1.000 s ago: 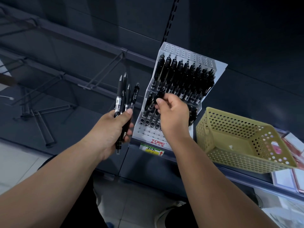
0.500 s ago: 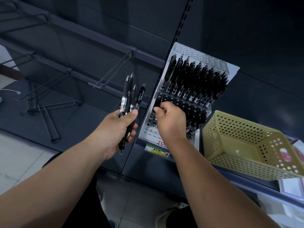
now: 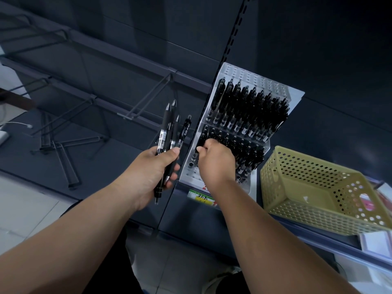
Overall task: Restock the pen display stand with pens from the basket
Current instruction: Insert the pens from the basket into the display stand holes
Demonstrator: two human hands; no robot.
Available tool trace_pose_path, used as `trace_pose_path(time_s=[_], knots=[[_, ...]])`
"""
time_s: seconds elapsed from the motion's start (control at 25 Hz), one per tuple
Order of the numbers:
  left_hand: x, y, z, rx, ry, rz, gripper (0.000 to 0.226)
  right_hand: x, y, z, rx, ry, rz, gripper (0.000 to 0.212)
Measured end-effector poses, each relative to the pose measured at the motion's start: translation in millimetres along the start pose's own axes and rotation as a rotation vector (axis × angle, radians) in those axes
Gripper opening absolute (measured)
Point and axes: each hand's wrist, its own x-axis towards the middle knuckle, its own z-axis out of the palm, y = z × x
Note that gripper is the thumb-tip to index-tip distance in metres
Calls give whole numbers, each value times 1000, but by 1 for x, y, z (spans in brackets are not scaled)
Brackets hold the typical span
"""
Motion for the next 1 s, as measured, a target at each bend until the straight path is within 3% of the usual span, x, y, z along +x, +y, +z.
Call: trace_pose_path(time_s=[0.24, 0.32, 0.4, 0.56, 0.76, 0.92, 1.0], knots=[[-11, 4, 5, -26, -22, -13, 8, -4, 2, -10, -66, -45, 0, 27], [-16, 4, 8, -27, -37, -8, 9, -14, 8, -16, 141, -42, 74, 26], [-21, 3, 12, -32, -52, -5, 10, -26, 10, -26, 517, -38, 188, 23], [-26, -2, 26, 47, -81, 22, 10, -41, 9, -49, 1107, -156, 376, 23], [-31, -7, 44, 190, -118, 63, 14, -46, 15, -64, 1138, -173, 379, 24], [-30, -12, 48, 122, -94, 2, 54, -50, 23, -73, 1258, -116, 437, 22], [-27, -14, 48, 119, -79, 4, 50, -50, 26, -76, 1314, -103, 445, 19]])
